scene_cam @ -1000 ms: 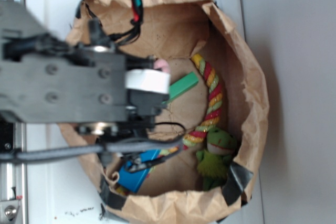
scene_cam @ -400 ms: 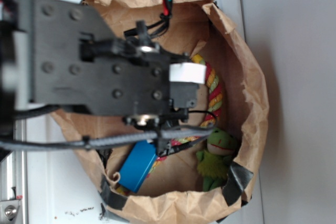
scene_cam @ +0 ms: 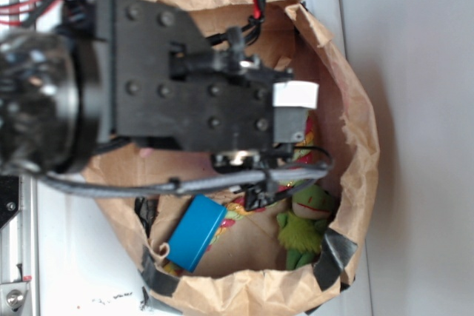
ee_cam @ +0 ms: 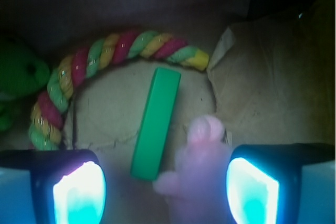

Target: Grab the green block.

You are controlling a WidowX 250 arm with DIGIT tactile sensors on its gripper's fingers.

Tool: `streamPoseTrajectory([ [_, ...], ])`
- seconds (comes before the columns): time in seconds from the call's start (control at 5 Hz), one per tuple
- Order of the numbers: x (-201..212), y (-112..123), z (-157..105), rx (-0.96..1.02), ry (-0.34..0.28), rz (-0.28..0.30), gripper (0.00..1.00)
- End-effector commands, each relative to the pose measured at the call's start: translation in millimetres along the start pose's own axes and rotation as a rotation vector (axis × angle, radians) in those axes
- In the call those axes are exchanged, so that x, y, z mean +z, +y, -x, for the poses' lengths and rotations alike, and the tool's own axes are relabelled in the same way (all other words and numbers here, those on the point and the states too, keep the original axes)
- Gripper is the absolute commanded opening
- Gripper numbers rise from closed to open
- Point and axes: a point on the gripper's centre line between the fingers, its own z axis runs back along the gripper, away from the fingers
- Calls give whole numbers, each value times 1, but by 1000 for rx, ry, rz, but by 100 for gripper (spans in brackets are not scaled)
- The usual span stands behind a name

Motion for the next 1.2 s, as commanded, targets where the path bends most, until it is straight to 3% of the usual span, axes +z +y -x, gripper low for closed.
streamPoseTrajectory([
  [0.0, 4, 7, -19, 40, -54, 2, 100],
  [1.0, -21, 7, -37, 71, -48, -47, 100],
])
